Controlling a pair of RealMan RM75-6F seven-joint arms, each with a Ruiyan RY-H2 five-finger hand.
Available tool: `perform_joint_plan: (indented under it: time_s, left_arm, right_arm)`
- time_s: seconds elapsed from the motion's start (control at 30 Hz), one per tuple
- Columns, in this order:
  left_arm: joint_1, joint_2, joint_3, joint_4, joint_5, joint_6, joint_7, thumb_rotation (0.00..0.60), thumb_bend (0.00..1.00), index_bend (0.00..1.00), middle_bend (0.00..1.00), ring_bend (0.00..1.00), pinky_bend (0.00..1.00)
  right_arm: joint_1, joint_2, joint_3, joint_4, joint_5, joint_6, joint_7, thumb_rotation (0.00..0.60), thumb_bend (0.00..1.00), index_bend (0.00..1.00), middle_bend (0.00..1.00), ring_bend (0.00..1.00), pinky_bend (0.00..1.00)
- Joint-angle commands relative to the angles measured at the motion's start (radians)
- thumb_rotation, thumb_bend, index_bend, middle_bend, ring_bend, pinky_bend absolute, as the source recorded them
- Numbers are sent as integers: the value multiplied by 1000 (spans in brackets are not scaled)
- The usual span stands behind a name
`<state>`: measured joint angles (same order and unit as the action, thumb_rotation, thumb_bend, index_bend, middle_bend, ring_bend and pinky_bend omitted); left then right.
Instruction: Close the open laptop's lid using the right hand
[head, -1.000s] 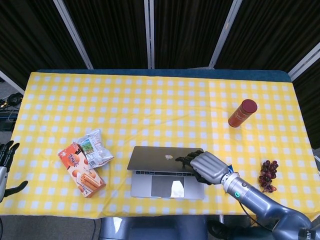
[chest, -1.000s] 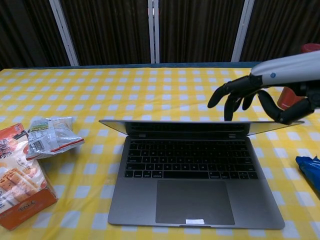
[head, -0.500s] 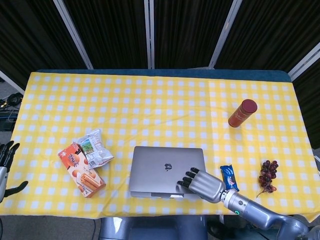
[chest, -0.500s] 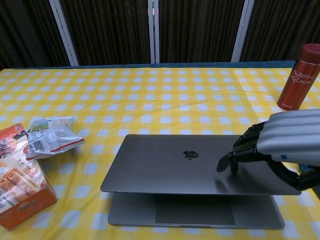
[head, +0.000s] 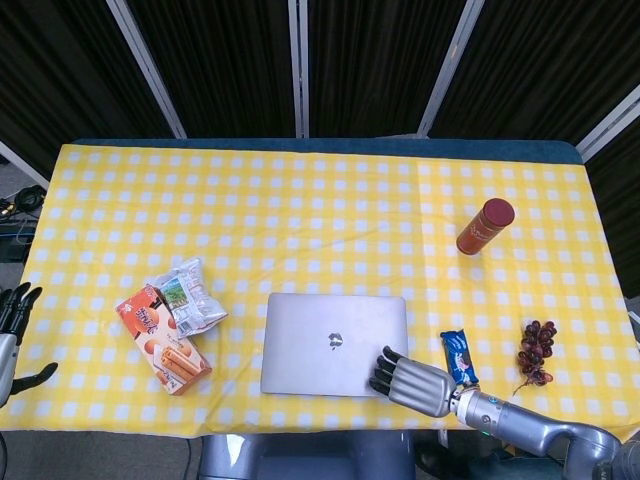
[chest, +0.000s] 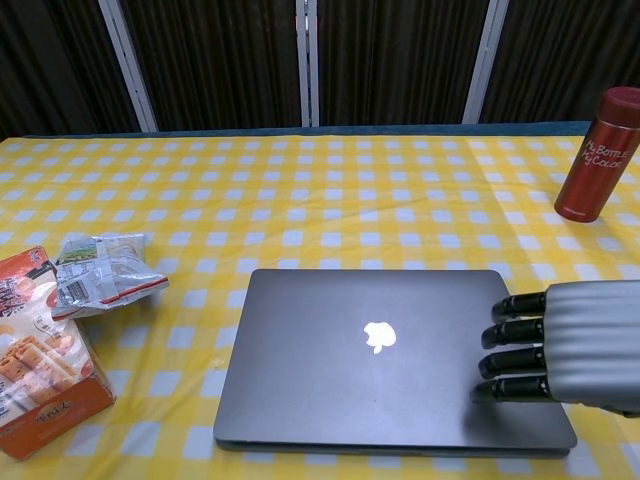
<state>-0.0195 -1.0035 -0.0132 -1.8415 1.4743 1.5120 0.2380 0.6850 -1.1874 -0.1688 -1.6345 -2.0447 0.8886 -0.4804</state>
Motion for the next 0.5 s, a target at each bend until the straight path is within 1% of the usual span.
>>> perform_joint_plan:
  time_s: [0.03,0.07,0.2,0.23,0.3,0.33,0.37,0.43,0.47,0.5]
  left_arm:
    - [-1,0,-1,1,-1,0,0,600,0,0,0,0,0]
    - [-1,0,-1,1,-1,0,-1,600,0,0,0,0,0]
    - [0,5,-3,1,-4,1,-12,600,0,0,0,0,0]
    - [0,6,-3,0,-4,2,-16,600,0,0,0,0,0]
    - [1,10,-4,-1,-1,7,-24,600,0,0,0,0,0]
    - [2,11,-4,-1,1,8,-26,600,0,0,0,0,0]
    - [2,11,-4,0,3,10,-28,600,0,0,0,0,0]
    - [3,11,-4,1,8,14,-30,600,0,0,0,0,0]
    - [4,9,-4,5,15,19,-32,600,0,0,0,0,0]
    - [4,7,-4,8,20,24,-34,600,0,0,0,0,0]
  right_arm:
    - [-10,2,-1,15,-29,62,-9,600,1000,209,230,210,230]
    - [-13,5,1,16,-33,80,-6,600,1000,208,222,202,219]
    - [-56,42,20,26,-38,242,35,600,996,193,194,170,159]
    - [-74,49,28,32,-34,291,45,600,946,185,185,160,133]
    - [-153,61,57,38,16,457,89,600,689,157,155,129,75]
    - [-181,60,62,38,37,501,99,600,451,127,123,99,39]
    - [-208,60,70,34,63,538,110,600,233,87,84,61,14]
    - [-262,63,81,11,124,601,139,600,35,27,26,14,0]
    - [-306,64,90,-10,183,650,177,600,8,12,12,4,0]
    - [-330,62,93,-17,207,675,192,600,0,1,1,0,0]
